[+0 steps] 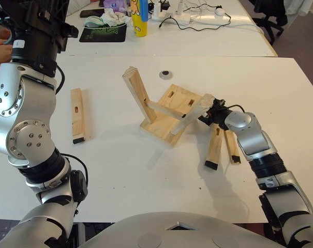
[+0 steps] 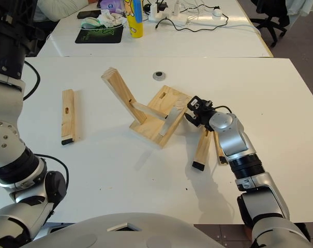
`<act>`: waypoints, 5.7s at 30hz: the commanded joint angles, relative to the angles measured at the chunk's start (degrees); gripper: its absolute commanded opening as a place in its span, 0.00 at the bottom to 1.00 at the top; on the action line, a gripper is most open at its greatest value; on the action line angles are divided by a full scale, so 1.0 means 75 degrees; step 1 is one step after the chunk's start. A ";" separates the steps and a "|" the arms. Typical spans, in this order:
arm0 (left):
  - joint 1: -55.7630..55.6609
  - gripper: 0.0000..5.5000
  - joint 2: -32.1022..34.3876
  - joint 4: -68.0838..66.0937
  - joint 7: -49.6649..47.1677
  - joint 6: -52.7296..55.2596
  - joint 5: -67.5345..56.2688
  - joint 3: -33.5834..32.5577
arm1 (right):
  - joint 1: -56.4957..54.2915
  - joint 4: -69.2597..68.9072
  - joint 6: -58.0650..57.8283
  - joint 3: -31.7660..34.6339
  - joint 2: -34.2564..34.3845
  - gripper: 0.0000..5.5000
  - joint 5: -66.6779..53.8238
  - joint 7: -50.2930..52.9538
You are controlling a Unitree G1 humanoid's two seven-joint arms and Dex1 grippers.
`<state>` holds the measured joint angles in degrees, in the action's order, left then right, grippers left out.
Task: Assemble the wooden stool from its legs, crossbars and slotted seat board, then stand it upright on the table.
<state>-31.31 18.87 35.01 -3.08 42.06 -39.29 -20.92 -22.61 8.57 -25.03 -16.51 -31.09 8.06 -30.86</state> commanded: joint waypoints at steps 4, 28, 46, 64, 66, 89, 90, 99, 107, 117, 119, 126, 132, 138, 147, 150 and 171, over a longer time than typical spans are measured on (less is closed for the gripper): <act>0.0155 0.34 0.0142 -0.0159 -0.0008 -0.0208 0.0140 -0.0102 | -0.0296 -0.0261 -0.0558 0.0008 0.1086 0.59 -0.0889 -0.0733; 0.2661 0.34 0.1750 -0.2684 0.1549 -0.1310 0.1970 -0.1039 | -0.1341 0.0707 0.1754 0.2745 0.1441 0.59 -0.1639 0.1151; 0.4985 0.34 0.0239 -0.0865 0.1229 -0.0973 0.1517 -0.1127 | 0.3945 -0.5291 -0.3798 0.4366 0.0026 0.59 -0.2786 0.1380; 0.5498 0.34 -0.0375 -0.0427 0.0809 -0.1360 0.1603 -0.1067 | 0.4134 -0.5024 -0.5346 0.3973 -0.0781 0.59 -0.3253 0.0860; 0.5481 0.34 -0.0386 -0.0442 0.0796 -0.1384 0.1618 -0.1044 | 0.4180 -0.5005 -0.5256 0.3868 -0.0825 0.59 -0.3262 0.0795; 0.5437 0.34 -0.0357 -0.0379 0.0696 -0.1390 0.1610 -0.0942 | 0.4547 -0.4290 -0.4394 0.3399 -0.0957 0.39 -0.3099 0.0754; 0.5424 0.34 -0.0354 -0.0391 0.0697 -0.1392 0.1611 -0.0938 | 0.4540 -0.4235 -0.4403 0.3414 -0.0933 0.37 -0.3123 0.0766; 0.5342 0.34 -0.0332 -0.0400 0.0702 -0.1396 0.1569 -0.0959 | 0.3660 -0.3941 -0.3785 0.3632 -0.0604 0.24 -0.2909 0.1403; 0.4561 0.34 -0.0149 -0.0294 0.0681 -0.1267 0.1209 -0.1053 | 0.0570 -0.3990 -0.1749 0.3629 0.0438 0.24 -0.2830 0.2218; 0.1238 0.34 0.0098 0.0859 -0.0610 -0.0049 -0.2652 -0.0779 | -0.2588 -0.3498 -0.0543 0.2258 0.1002 0.24 -0.3744 0.0287; 0.0517 0.34 0.0089 0.0903 -0.1006 0.0076 -0.3498 -0.0374 | -0.2902 -0.3406 -0.0486 0.2066 0.0963 0.24 -0.3757 -0.0005; -0.0461 0.49 -0.0233 0.0494 -0.2102 -0.0106 -0.5546 0.0746 | -0.3387 -0.3043 -0.0105 0.1870 0.1221 0.24 -0.3729 -0.0330; -0.0382 0.56 -0.0505 0.0040 -0.2515 -0.0500 -0.6057 0.1247 | -0.3307 -0.3132 0.0081 0.1749 0.1436 0.24 -0.3843 -0.0528; -0.0349 0.56 -0.0478 -0.0135 -0.2585 -0.0750 -0.5995 0.1469 | -0.3207 -0.3304 0.0176 0.1611 0.1518 0.24 -0.3927 -0.0694; -0.0446 0.37 -0.0568 -0.0234 -0.2651 -0.1269 -0.5856 0.1498 | -0.3041 -0.3488 0.0086 0.1480 0.1501 0.24 -0.3971 -0.0881; -0.0439 0.29 -0.0530 -0.0240 -0.2640 -0.1391 -0.5893 0.1458 | -0.3016 -0.3482 0.0079 0.1462 0.1495 0.24 -0.3956 -0.0912; -0.0224 0.08 -0.0302 -0.0363 -0.2811 -0.1610 -0.5730 0.1281 | -0.3165 -0.3192 -0.0588 0.1808 0.1730 0.46 -0.4327 -0.0623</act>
<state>-33.92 15.89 32.91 -23.53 30.13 -83.03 -10.62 -45.18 -15.63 -26.91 -4.96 -19.18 -22.03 -37.18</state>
